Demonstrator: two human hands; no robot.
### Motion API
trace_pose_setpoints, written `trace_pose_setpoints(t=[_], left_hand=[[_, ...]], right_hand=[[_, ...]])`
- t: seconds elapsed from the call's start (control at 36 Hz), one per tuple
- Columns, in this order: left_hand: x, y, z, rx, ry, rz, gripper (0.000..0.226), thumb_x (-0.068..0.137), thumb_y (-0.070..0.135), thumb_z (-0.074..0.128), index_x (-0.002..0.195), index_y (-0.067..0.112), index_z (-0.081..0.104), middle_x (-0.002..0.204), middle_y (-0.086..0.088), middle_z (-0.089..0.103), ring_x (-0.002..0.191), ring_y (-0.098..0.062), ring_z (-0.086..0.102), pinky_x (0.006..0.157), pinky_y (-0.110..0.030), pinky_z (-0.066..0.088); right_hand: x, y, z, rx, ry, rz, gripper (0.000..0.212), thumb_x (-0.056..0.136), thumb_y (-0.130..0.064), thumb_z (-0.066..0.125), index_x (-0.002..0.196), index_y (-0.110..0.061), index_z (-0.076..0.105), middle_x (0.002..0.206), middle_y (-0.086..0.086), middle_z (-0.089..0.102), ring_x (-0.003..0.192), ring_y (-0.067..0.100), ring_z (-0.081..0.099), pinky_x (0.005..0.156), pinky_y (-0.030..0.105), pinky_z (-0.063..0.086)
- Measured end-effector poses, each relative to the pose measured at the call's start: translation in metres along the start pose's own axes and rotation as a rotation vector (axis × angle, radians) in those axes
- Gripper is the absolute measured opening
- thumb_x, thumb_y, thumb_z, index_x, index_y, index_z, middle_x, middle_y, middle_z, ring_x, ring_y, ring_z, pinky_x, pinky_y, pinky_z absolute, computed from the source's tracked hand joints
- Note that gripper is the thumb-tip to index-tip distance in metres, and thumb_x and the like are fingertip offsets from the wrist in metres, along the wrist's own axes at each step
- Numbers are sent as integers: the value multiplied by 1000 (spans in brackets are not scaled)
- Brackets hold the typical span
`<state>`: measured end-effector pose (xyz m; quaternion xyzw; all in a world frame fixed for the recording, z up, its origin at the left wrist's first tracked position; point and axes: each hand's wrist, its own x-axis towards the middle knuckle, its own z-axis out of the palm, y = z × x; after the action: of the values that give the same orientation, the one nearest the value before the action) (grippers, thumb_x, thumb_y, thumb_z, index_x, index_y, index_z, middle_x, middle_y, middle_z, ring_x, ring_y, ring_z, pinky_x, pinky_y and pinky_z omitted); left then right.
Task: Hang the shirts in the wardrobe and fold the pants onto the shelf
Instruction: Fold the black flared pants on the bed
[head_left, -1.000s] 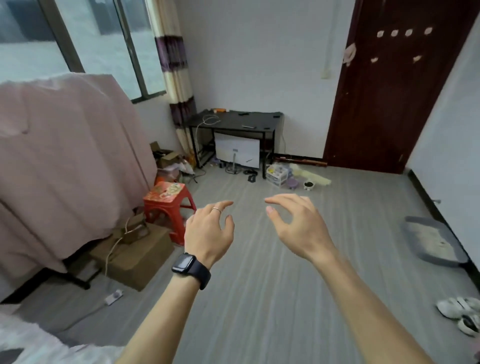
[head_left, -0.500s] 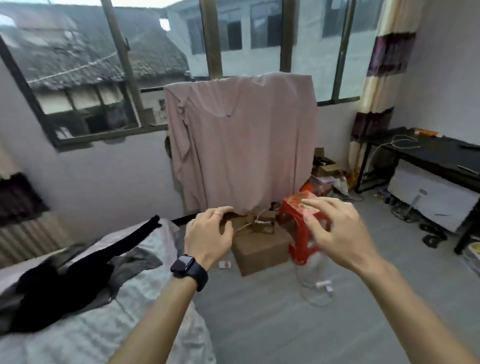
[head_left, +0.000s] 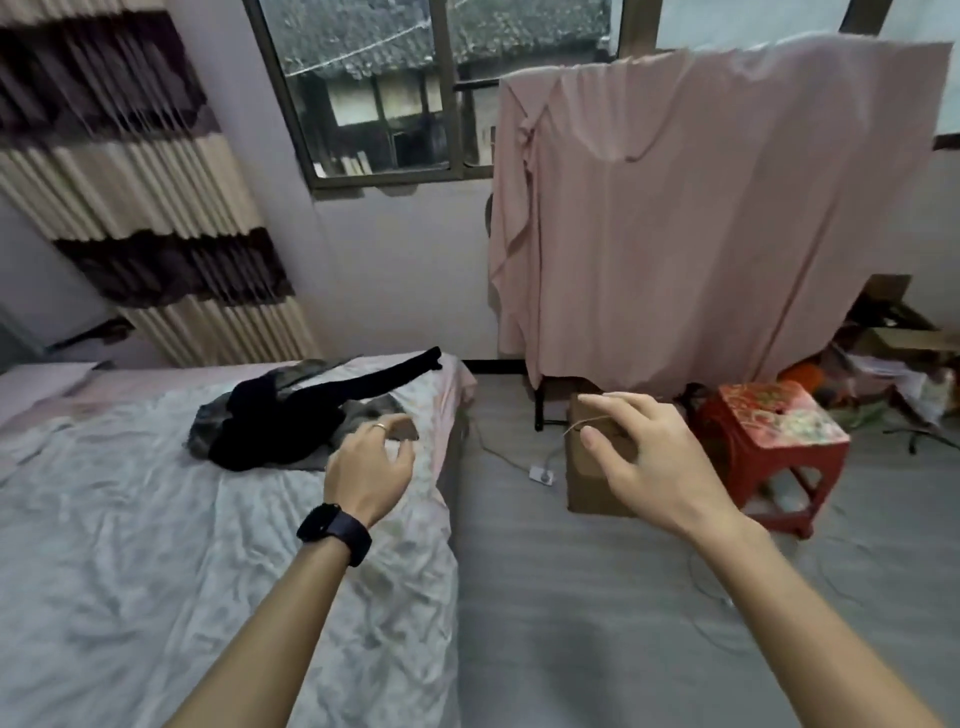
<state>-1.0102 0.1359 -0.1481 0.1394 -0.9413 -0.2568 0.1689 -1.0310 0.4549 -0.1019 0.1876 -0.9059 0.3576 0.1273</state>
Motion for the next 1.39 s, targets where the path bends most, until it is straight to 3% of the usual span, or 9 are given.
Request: trace_pose_setpoints(t=[0.25, 0.5, 0.78, 0.94, 1.17, 1.28, 1.39], left_hand=[[18, -12, 43, -68, -56, -132, 30, 94, 27, 57, 123, 30, 64, 123, 1, 67, 117, -22, 59, 102, -43, 45], [140, -51, 87, -48, -38, -194, 33, 91, 32, 57, 124, 35, 63, 119, 7, 66, 110, -19, 61, 89, -34, 48], [257, -110, 86, -19, 13, -330, 32, 95, 32, 55, 126, 34, 61, 117, 6, 65, 110, -18, 59, 93, -36, 49], [297, -171, 90, -99, 78, -456, 30, 97, 29, 56, 125, 35, 62, 115, 13, 60, 110, -8, 58, 89, -26, 50], [339, -241, 78, -53, 224, -725, 32, 99, 28, 54, 130, 35, 59, 126, 11, 61, 115, -9, 58, 89, -30, 52], [342, -261, 77, -62, 305, -856, 32, 99, 25, 54, 129, 34, 59, 115, 7, 67, 108, -13, 63, 83, -27, 51], [332, -274, 82, -35, 297, -942, 34, 99, 28, 51, 132, 35, 57, 130, 11, 60, 120, -10, 57, 85, -21, 43]], right_hand=[[47, 24, 72, 7, -248, 0, 40, 98, -37, 61, 137, -33, 60, 134, -4, 59, 128, 24, 46, 110, 34, 36], [170, 48, 143, -32, -324, -41, 40, 99, -42, 56, 139, -37, 56, 132, -11, 61, 127, 21, 43, 108, 32, 36], [320, 35, 225, 1, -447, -135, 43, 99, -46, 54, 141, -40, 53, 133, -16, 59, 131, 18, 40, 109, 34, 38], [399, 26, 303, -3, -590, -276, 45, 99, -51, 52, 144, -43, 49, 145, -17, 53, 136, 15, 37, 112, 38, 36], [516, -3, 408, 24, -798, -496, 47, 100, -51, 50, 146, -44, 45, 145, -18, 52, 135, 15, 37, 107, 32, 38], [553, -24, 453, -22, -916, -641, 47, 102, -49, 46, 149, -40, 43, 146, -14, 51, 137, 19, 38, 110, 34, 36], [566, -39, 493, -45, -1045, -696, 48, 103, -47, 44, 150, -39, 41, 147, -13, 49, 140, 19, 34, 111, 36, 35]])
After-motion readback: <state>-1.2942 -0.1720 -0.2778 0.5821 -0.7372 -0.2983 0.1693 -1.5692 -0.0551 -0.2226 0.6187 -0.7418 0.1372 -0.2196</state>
